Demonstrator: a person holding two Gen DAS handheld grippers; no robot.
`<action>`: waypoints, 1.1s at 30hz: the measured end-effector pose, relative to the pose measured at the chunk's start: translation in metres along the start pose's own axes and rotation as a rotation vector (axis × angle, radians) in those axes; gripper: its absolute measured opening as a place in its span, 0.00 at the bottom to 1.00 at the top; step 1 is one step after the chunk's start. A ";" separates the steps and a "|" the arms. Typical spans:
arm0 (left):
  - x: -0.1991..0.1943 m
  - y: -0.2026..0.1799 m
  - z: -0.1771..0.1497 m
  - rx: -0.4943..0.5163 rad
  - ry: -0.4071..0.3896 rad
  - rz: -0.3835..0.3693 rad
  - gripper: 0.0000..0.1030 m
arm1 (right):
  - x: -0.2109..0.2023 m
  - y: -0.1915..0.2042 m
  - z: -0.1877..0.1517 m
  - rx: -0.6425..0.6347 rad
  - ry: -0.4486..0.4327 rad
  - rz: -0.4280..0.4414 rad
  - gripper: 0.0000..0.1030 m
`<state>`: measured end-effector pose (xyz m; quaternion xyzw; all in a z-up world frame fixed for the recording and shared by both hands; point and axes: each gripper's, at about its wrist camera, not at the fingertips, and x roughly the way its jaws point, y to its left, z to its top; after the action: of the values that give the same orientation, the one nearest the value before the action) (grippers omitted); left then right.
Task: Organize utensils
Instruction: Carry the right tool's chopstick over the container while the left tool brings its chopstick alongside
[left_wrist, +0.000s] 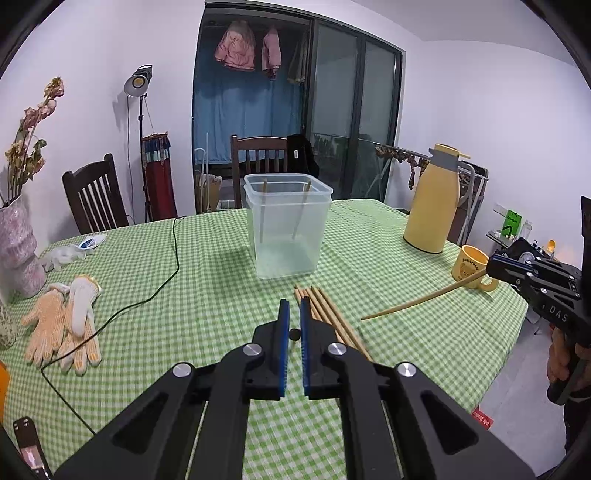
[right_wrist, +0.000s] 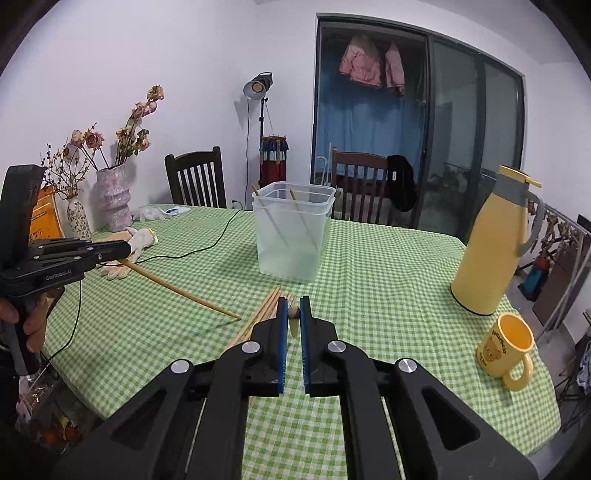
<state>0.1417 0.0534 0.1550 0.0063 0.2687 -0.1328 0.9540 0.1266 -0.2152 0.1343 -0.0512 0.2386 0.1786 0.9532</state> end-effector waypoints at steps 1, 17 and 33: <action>0.001 0.001 0.003 0.004 0.001 -0.002 0.03 | 0.001 -0.001 0.003 -0.003 0.003 0.002 0.06; 0.048 0.026 0.070 0.033 0.071 -0.093 0.03 | 0.052 -0.022 0.054 -0.025 0.157 0.088 0.06; 0.099 0.031 0.120 0.074 0.120 -0.142 0.03 | 0.101 -0.030 0.098 -0.059 0.226 0.140 0.07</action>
<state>0.2925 0.0481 0.2046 0.0303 0.3200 -0.2093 0.9235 0.2639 -0.1929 0.1734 -0.0823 0.3419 0.2445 0.9036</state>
